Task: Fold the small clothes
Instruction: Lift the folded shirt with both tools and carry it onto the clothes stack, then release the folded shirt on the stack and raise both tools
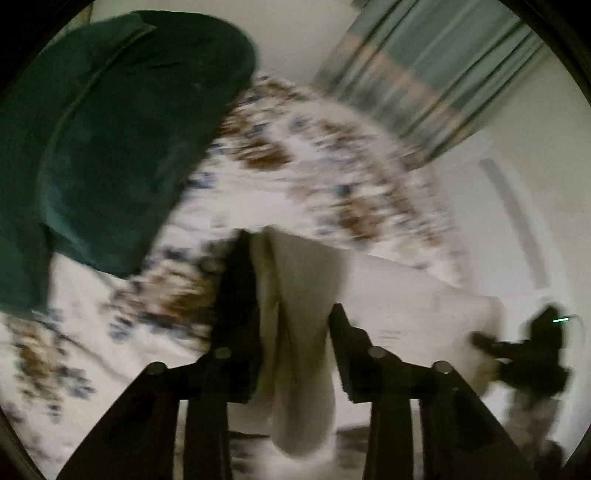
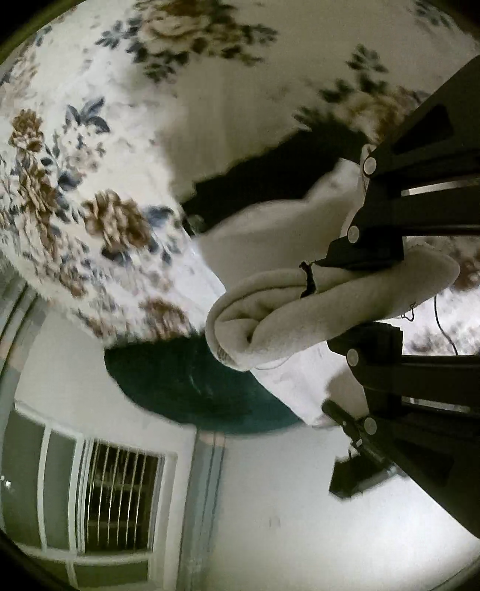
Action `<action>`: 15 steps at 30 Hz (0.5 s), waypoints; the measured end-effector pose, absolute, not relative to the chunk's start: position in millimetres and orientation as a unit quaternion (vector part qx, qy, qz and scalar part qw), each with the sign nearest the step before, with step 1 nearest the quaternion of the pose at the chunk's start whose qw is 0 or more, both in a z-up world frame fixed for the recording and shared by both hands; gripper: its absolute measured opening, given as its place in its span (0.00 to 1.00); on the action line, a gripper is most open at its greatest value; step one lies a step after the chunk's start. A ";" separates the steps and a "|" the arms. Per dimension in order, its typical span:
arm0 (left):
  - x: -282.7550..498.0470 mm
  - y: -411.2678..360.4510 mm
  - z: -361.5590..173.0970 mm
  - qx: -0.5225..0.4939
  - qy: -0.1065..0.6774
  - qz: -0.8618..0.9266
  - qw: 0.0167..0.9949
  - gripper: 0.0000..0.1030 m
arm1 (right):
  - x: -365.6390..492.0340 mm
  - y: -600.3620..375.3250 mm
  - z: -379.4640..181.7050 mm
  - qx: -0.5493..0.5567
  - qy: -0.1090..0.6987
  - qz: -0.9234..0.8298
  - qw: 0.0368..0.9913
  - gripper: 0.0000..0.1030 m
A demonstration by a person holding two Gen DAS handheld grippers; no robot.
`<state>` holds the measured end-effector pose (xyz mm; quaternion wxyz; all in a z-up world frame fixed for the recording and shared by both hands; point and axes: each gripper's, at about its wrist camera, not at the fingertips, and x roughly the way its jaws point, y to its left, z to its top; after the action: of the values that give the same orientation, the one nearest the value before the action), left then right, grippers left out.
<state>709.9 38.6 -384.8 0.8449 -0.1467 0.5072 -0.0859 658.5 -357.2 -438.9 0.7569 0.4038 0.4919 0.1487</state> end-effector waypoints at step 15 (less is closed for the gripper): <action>686.2 9.4 -406.0 -0.047 0.495 0.008 0.867 1.00 | 665.4 -283.1 -448.6 0.039 0.518 -0.087 0.850 1.00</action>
<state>686.2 9.4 -406.0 0.8674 -0.0471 0.4954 0.0077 665.4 -283.1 -448.6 0.8501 0.0386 0.5180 -0.0874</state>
